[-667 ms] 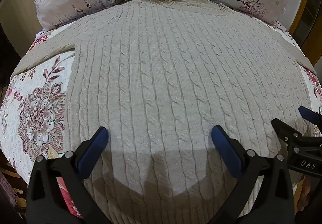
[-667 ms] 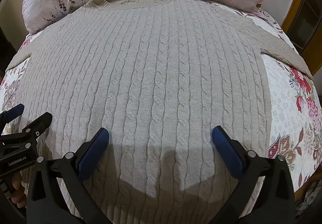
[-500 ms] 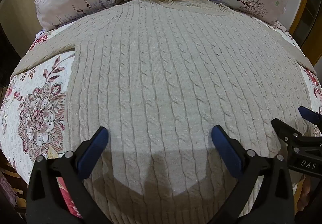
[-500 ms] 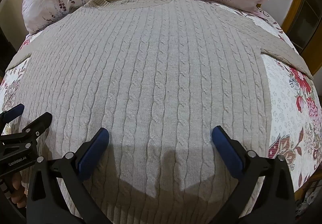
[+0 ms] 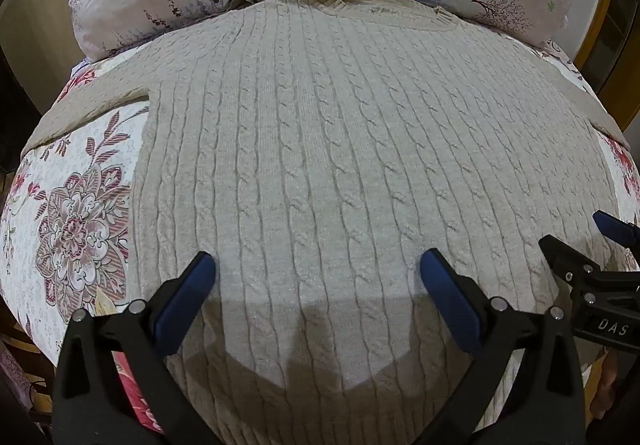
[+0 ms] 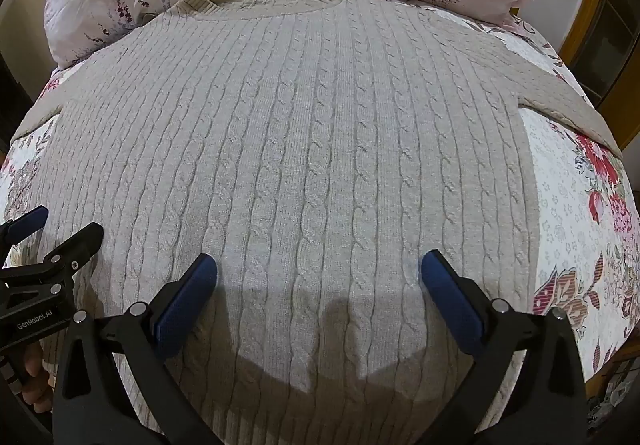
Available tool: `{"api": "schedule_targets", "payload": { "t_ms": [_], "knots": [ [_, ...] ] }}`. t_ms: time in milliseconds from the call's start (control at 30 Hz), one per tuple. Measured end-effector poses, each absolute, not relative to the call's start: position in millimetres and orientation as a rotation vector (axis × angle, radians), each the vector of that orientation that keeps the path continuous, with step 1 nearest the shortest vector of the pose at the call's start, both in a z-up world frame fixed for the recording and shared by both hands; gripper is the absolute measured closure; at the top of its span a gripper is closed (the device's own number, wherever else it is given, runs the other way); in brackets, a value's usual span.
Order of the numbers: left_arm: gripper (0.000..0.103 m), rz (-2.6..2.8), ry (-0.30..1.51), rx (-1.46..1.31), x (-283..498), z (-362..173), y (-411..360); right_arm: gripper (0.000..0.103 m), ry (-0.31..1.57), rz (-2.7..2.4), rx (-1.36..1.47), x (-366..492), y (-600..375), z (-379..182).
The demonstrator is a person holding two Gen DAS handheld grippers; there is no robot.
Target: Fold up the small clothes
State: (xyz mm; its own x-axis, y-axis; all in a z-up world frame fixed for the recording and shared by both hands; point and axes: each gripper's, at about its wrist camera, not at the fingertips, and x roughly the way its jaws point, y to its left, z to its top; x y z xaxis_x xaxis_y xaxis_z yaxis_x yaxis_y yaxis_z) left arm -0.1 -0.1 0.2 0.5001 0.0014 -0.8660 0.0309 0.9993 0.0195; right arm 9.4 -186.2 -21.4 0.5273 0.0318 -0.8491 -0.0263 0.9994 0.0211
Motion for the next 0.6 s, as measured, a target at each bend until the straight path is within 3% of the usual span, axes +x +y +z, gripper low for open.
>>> {"api": "schedule_targets", "payload": {
  "t_ms": [600],
  "knots": [
    [0.002,-0.035,1.059,0.037,3.4,1.2,0.4,0.001,1.016,0.120,-0.027,7.4,-190.0,-21.7]
  ]
}}
